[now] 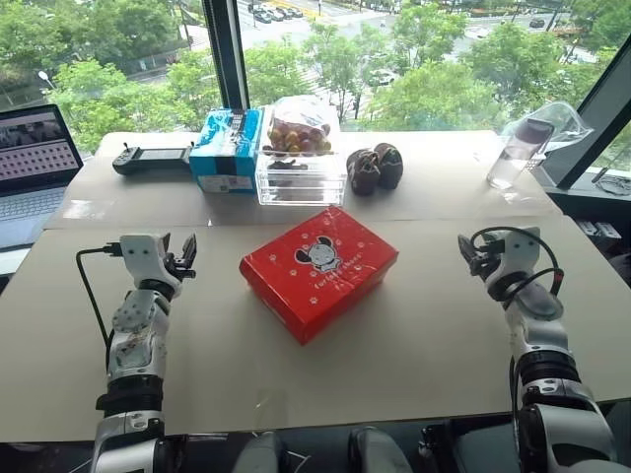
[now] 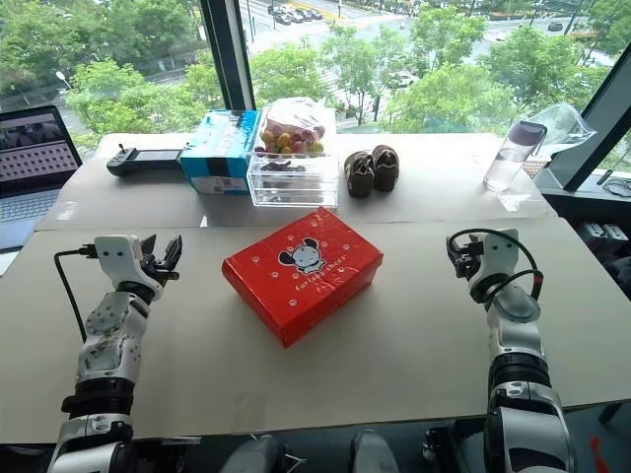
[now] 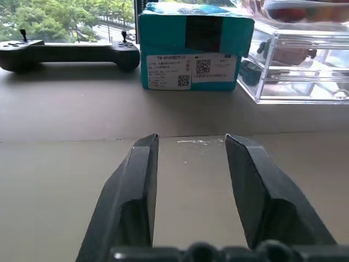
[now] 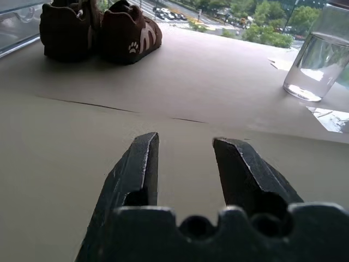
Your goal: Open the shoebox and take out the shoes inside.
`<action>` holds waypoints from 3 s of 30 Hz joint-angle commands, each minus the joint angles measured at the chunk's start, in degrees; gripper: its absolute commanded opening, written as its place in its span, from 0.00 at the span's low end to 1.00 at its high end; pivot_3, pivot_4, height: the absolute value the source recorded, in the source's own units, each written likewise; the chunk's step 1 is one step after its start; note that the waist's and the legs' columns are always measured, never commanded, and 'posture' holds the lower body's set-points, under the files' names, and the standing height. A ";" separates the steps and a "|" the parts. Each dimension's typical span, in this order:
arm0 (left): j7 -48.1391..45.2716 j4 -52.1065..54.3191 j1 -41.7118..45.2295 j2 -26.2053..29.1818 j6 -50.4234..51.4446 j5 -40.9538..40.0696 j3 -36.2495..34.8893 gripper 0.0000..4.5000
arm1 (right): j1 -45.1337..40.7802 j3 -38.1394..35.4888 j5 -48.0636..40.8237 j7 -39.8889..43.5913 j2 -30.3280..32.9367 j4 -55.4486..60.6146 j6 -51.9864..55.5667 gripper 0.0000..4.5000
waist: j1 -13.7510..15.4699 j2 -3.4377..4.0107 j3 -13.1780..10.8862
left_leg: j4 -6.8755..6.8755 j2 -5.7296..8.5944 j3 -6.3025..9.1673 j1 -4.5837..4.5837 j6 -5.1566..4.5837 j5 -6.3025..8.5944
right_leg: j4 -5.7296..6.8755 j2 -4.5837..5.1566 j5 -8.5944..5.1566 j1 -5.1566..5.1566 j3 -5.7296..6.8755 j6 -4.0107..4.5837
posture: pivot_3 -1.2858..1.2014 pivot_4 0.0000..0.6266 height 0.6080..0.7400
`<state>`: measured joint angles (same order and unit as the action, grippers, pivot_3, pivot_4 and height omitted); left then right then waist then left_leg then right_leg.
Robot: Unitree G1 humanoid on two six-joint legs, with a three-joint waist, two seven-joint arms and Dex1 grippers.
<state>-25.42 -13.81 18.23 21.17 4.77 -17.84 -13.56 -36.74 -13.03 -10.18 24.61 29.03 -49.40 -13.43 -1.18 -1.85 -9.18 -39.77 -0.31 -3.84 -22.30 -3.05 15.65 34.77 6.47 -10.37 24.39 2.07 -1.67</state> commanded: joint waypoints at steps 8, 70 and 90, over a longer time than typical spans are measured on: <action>-12.06 18.13 -13.10 8.65 10.44 -4.53 2.14 0.00 | -14.47 2.80 1.07 11.52 -2.35 -14.90 1.95 0.01 | -1.30 0.33 -0.23 | 0.03 -0.11 0.02 0.00 0.01 0.00 | 0.08 -0.11 -0.04 0.08 -0.05 0.07 | 0.52 0.24 1.00; -40.17 36.73 11.23 49.50 54.19 -39.95 -9.55 0.00 | 10.18 22.55 -24.36 62.52 26.04 59.74 62.95 0.01 | 0.35 0.33 -0.64 | -0.30 0.24 0.31 -0.63 0.04 -0.04 | 0.28 -0.08 -0.21 0.59 0.02 -0.22 | 0.52 0.24 1.00; -39.16 36.32 1.75 53.08 60.65 -42.90 -26.72 1.00 | 7.32 13.47 -32.96 48.79 12.28 58.99 66.19 0.00 | 0.76 0.30 -0.66 | -0.30 0.22 0.30 -0.69 0.34 -0.21 | 0.32 -0.15 -0.21 0.69 0.03 -0.19 | 0.52 0.24 1.00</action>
<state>-66.57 22.34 19.53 73.88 63.29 -58.91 -35.83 -24.88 5.08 -38.75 74.97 41.85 7.20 50.80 -0.41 -1.55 -9.84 -40.06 -0.09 -3.53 -22.98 -2.72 15.44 35.08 6.33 -10.57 25.08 2.09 -1.86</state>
